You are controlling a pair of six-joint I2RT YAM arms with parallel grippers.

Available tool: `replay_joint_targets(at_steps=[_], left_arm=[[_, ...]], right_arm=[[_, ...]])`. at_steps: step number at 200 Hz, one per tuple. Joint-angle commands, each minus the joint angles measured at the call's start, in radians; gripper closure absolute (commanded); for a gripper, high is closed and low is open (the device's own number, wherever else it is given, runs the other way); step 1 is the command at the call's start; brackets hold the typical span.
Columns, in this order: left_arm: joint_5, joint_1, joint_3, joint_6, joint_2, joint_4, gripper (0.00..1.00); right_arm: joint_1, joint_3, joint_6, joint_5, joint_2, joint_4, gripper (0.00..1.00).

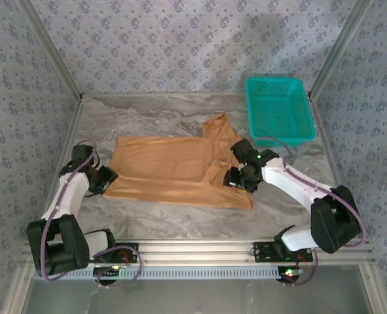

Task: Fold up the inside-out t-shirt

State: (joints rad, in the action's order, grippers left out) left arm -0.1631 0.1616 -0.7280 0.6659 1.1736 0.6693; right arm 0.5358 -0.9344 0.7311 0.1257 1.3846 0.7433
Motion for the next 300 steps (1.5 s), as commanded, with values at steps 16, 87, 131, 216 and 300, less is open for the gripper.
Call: replay_joint_targets(at_steps=[16,87,131,216,300], left_arm=[[0.058,-0.048,-0.051,0.003,-0.011,0.066,0.57],[0.062,-0.083,-0.037,0.012,0.022,0.039,0.58],[0.064,-0.085,-0.048,0.003,0.037,0.044,0.59],[0.056,-0.085,-0.053,0.004,0.036,0.042,0.60],[0.051,-0.088,-0.044,0.014,0.034,0.026,0.61]], right_arm=[[0.004,-0.138,-0.046,-0.019,0.162,-0.091,0.43],[0.055,-0.529,-0.053,-0.154,0.529,0.050,0.41],[0.079,-0.635,-0.025,-0.198,0.615,0.155,0.43],[0.095,-0.660,-0.036,-0.255,0.652,0.189,0.85],[0.179,-0.776,-0.093,-0.359,0.678,0.244,1.00]])
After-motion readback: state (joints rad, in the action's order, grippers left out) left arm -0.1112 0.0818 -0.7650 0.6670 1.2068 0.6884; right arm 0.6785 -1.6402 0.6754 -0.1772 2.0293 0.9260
